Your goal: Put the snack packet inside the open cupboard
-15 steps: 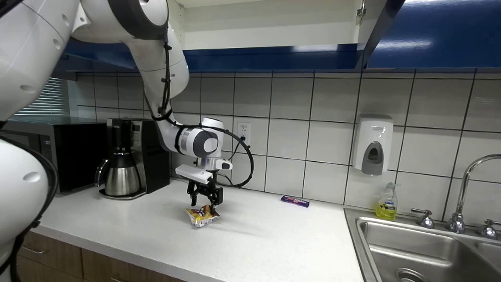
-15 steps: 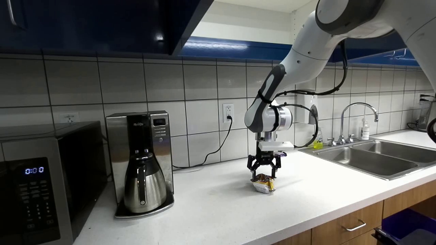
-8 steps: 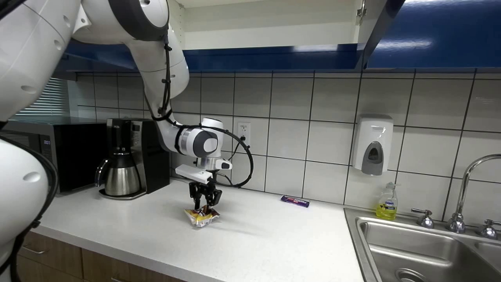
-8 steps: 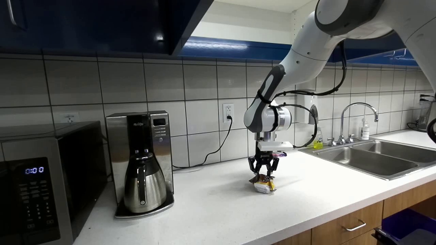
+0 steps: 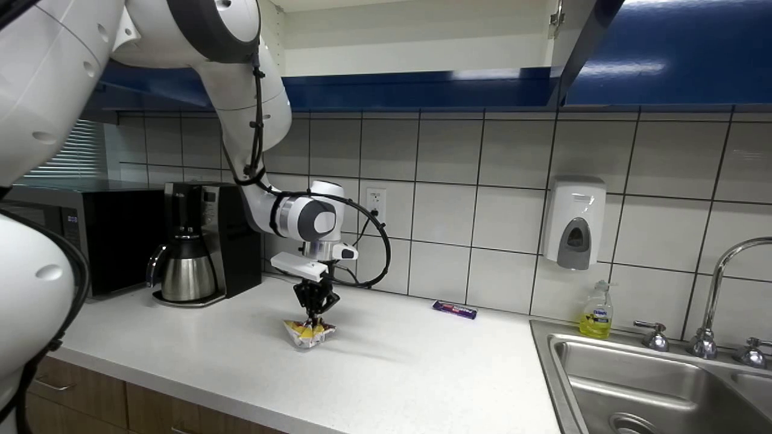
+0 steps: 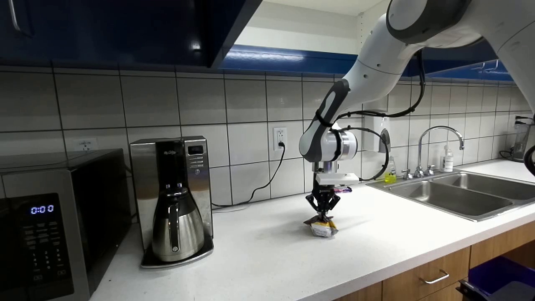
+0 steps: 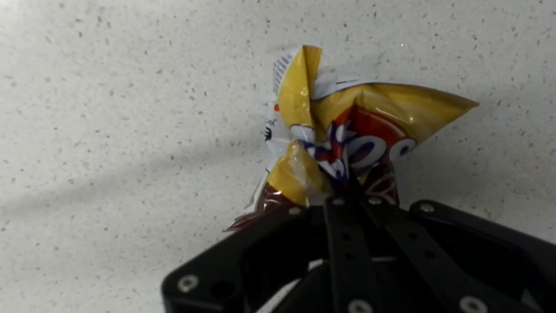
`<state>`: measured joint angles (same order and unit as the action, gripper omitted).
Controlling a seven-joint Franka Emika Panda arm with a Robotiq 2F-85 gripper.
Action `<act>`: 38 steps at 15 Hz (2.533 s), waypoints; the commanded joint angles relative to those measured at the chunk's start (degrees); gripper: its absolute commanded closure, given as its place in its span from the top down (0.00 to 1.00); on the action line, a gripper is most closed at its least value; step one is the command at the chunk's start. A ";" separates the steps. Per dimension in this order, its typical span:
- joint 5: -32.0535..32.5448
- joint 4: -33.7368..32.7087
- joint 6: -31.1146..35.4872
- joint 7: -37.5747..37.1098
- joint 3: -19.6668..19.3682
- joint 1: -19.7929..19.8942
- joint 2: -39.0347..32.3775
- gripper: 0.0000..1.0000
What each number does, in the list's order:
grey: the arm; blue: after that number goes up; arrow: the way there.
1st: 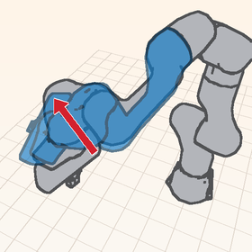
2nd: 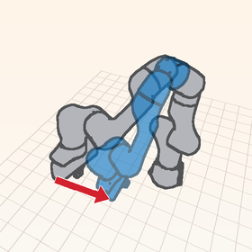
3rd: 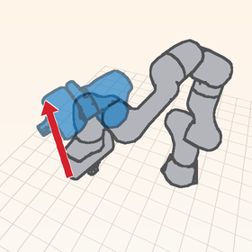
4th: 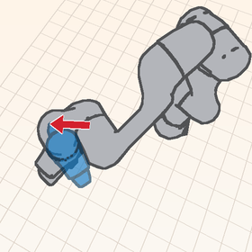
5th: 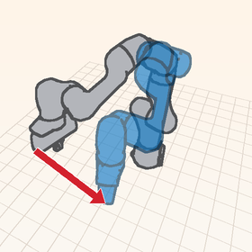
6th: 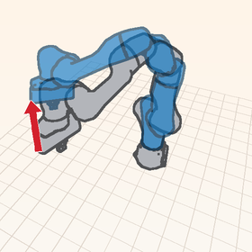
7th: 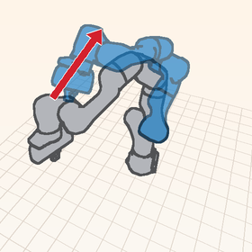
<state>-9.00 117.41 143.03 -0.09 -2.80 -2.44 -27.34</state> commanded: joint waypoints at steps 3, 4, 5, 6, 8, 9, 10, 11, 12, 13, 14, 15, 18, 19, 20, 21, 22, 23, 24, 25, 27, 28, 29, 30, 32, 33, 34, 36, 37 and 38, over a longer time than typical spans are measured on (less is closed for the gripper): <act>1.55 -0.53 -0.08 -2.08 0.77 0.81 -0.26 0.00; 1.61 -0.45 -0.11 -2.03 0.74 0.82 -0.17 0.00; 1.70 -0.32 -0.23 -2.03 0.70 0.79 0.12 0.00; 1.79 -0.05 -0.34 -2.03 0.66 0.75 0.69 0.00; 1.76 0.51 -0.50 -1.78 0.74 0.81 1.69 0.00; 1.79 0.68 -0.85 -1.76 0.73 0.82 2.30 0.00; 1.67 0.85 -1.08 -1.65 0.80 0.91 2.87 0.00; 1.90 1.11 -1.16 -1.84 0.65 0.80 3.49 0.00; 2.06 1.50 -1.27 -1.99 0.53 0.71 4.35 0.00; 2.33 1.99 -1.32 -2.19 0.38 0.59 5.39 0.00; 2.52 2.32 -1.47 -2.22 0.36 0.57 6.23 0.00; 2.72 2.70 -1.62 -2.32 0.34 0.52 7.11 0.00; 3.37 4.14 -2.30 -2.85 0.35 0.40 9.89 0.00; 3.61 4.74 -2.59 -3.07 0.38 0.40 10.87 0.00; 3.84 5.50 -2.91 -3.28 0.40 0.39 11.86 0.00; 4.00 6.65 -3.48 -3.37 0.46 0.43 13.29 0.00; 4.15 7.92 -3.96 -3.36 0.52 0.44 14.85 0.00; 4.16 9.38 -4.59 -3.10 0.63 0.50 16.53 0.00; 4.31 10.60 -5.10 -3.07 0.64 0.52 18.03 0.00; 4.40 12.23 -5.78 -3.01 0.65 0.57 20.00 0.00; 4.84 15.15 -7.24 -3.09 0.63 0.61 23.75 0.00; 5.06 16.51 -7.98 -3.08 0.66 0.66 25.60 0.00; 5.57 18.19 -8.90 -3.14 0.70 0.69 27.84 0.00; 6.11 19.68 -9.90 -3.19 0.76 0.73 29.83 0.00; 7.40 22.72 -12.31 -3.41 0.95 0.86 34.12 0.00; 7.66 24.23 -13.58 -3.31 1.09 0.92 36.34 0.00; 7.81 25.51 -15.03 -3.14 1.23 0.94 38.48 0.00; 8.30 27.59 -17.97 -3.36 1.65 0.91 42.88 0.00; 8.44 28.34 -19.56 -3.21 1.92 0.82 45.25 0.00; 8.35 28.81 -21.14 -3.09 2.20 0.75 47.44 0.00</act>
<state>-2.00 142.90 126.45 -1.60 -2.42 -2.44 11.77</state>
